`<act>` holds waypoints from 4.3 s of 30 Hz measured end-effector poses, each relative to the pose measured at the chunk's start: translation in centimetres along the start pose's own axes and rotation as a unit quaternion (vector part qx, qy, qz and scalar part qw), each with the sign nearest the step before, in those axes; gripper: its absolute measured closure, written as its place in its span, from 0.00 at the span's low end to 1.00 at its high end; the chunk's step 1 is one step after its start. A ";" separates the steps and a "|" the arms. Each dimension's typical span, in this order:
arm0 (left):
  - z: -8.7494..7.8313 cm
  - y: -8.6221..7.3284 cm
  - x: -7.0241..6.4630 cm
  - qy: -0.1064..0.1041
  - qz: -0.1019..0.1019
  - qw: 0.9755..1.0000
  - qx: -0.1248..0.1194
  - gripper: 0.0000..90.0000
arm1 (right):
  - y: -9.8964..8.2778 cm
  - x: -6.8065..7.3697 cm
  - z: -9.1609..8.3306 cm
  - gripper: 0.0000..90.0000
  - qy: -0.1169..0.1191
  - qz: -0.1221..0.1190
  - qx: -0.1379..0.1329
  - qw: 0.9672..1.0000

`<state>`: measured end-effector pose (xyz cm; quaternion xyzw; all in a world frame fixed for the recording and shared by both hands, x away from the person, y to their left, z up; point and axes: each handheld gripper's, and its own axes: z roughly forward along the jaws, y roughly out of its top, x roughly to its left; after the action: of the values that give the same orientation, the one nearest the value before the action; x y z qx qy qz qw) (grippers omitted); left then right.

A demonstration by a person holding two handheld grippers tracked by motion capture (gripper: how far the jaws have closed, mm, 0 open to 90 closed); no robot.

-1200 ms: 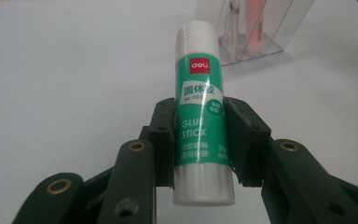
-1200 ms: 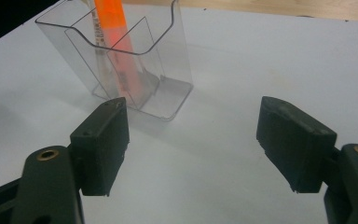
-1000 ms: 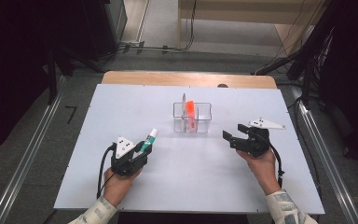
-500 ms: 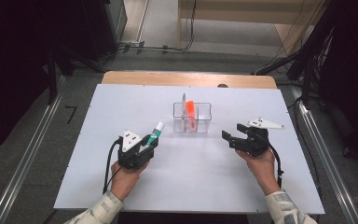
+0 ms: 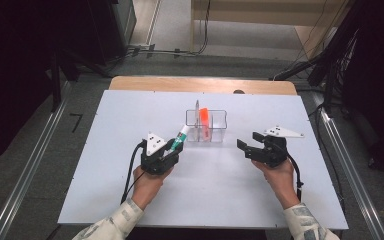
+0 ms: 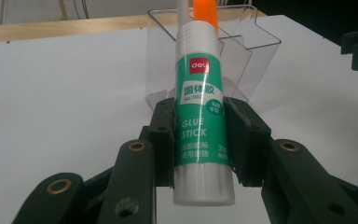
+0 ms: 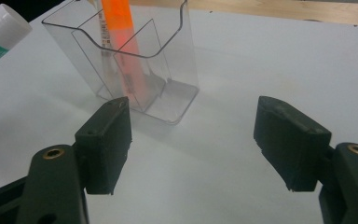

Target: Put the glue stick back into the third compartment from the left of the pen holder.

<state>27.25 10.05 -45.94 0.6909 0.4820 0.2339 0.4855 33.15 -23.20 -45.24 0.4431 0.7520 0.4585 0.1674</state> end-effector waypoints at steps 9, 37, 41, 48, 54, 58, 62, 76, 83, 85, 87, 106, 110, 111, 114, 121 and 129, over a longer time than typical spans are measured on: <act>1.0 0.5 -1.3 -0.014 0.006 1.000 0.000 0.73 | 0.2 0.4 0.3 0.45 0.020 -0.006 -0.001 1.000; 2.7 1.0 -3.6 -0.040 0.016 0.999 0.004 0.73 | 0.1 1.7 1.4 0.93 0.018 -0.039 0.007 0.999; 2.8 1.0 -4.2 -0.048 0.019 0.999 0.005 0.73 | 0.2 2.4 1.9 0.95 0.027 -0.045 0.012 0.999; 2.7 0.9 -5.3 -0.068 0.032 0.997 0.006 0.73 | 0.4 4.1 3.1 0.95 0.044 -0.061 0.021 0.997; 2.7 0.7 -6.0 -0.083 0.039 0.996 0.010 0.73 | 0.5 4.9 3.9 0.95 0.052 -0.069 0.023 0.996; 2.9 0.5 -6.1 -0.086 0.043 0.995 0.018 0.73 | 0.6 5.3 4.0 0.96 0.057 -0.071 0.019 0.996; 3.0 0.5 -6.1 -0.090 0.041 0.995 0.024 0.73 | 0.6 5.5 3.9 0.96 0.058 -0.077 0.021 0.995; 3.3 0.3 -6.1 -0.093 0.045 0.994 0.037 0.73 | 0.8 6.7 3.5 0.98 0.073 -0.097 0.013 0.993; 3.4 0.4 -5.8 -0.088 0.040 0.995 0.039 0.73 | 0.8 7.0 3.3 0.98 0.081 -0.103 0.009 0.991; 3.4 0.3 -5.8 -0.084 0.041 0.995 0.036 0.73 | 0.8 7.2 3.3 0.98 0.082 -0.105 0.007 0.991; 3.4 0.3 -5.8 -0.084 0.041 0.995 0.036 0.73 | 0.8 7.2 3.3 0.98 0.080 -0.108 0.008 0.991; 3.0 0.5 -5.4 -0.079 0.028 0.996 0.025 0.73 | 0.5 3.4 1.8 0.43 0.006 -0.079 0.026 0.997; 3.0 0.5 -5.3 -0.079 0.027 0.996 0.024 0.73 | 0.4 2.5 1.3 0.33 -0.018 -0.068 0.025 0.997; 3.0 0.5 -5.3 -0.079 0.026 0.996 0.024 0.73 | 0.4 2.2 1.2 0.32 -0.021 -0.064 0.025 0.997; 3.0 0.5 -5.3 -0.079 0.027 0.996 0.024 0.73 | 0.2 1.7 0.9 0.30 -0.031 -0.060 0.026 0.997; 3.0 0.4 -5.4 -0.078 0.027 0.996 0.024 0.73 | -0.2 0.7 0.3 0.29 -0.042 -0.053 0.030 0.997; 3.1 0.5 -5.3 -0.076 0.024 0.997 0.021 0.73 | -0.4 0.2 -0.2 0.29 -0.048 -0.049 0.029 0.997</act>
<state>27.69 3.91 -46.02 0.7278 0.4319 0.1820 0.5006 32.70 -23.28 -45.46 0.4319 0.7769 0.4057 0.2128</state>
